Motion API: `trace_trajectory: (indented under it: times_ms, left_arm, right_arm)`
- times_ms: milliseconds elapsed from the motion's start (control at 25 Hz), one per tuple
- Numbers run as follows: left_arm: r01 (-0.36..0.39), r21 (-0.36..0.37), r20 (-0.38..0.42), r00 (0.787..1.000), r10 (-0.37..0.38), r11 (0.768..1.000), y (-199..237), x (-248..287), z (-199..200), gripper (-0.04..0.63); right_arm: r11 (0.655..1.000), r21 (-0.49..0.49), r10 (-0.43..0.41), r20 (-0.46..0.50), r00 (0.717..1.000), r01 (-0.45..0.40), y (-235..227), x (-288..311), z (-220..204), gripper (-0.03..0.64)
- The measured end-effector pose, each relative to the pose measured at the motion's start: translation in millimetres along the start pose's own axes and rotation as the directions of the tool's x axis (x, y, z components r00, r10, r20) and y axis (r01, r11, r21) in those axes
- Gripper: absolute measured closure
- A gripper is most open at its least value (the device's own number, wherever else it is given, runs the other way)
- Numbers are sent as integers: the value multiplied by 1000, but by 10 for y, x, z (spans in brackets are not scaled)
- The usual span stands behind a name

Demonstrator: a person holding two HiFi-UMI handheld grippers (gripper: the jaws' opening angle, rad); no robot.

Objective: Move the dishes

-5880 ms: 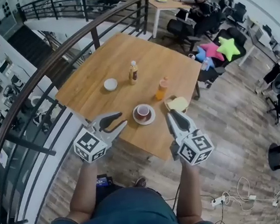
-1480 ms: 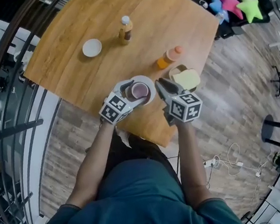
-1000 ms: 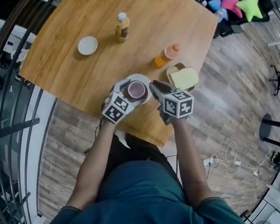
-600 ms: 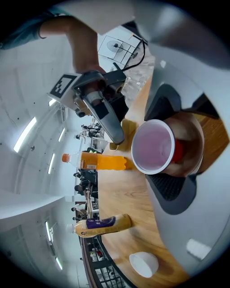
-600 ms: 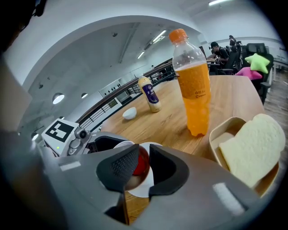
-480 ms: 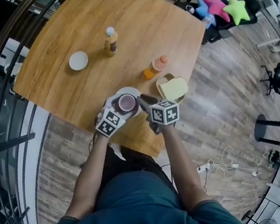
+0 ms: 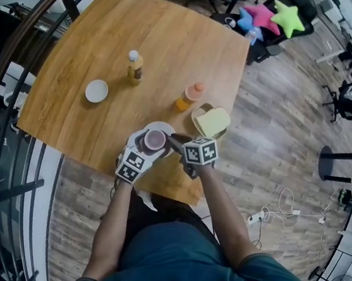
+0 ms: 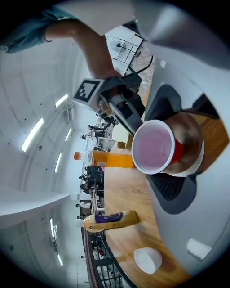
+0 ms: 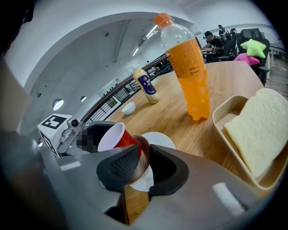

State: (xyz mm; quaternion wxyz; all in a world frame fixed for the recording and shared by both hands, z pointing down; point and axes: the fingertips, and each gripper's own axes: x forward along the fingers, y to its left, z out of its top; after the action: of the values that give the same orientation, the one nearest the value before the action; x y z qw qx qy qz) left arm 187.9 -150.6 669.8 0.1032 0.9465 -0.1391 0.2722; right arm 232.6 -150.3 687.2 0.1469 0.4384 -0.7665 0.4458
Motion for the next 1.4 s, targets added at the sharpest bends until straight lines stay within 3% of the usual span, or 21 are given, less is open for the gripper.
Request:
trace_trajectory:
  times_ms: [200,560,960,1400]
  left_arm:
    - [-20,-15,64,998,21,1000,68,-152,239,242]
    - [-91,-61,157,982,100,994,361,-563,463,242]
    - [-145,-98,154,975,159,985,661,-866,237,242]
    - [-182,-159,116,973,202,970,862,-1073,-152,242]
  right_arm:
    - [1000,-6,2,-36,999,-2,-34,46,-33,560]
    - [995,-73,-68,-56,996,64,-52,99,104,545]
    - [981,-159,-137,-166,976,111,-166,342,-42,540]
    - [980,-114,-182,-195,964,162,-168,325,30,589]
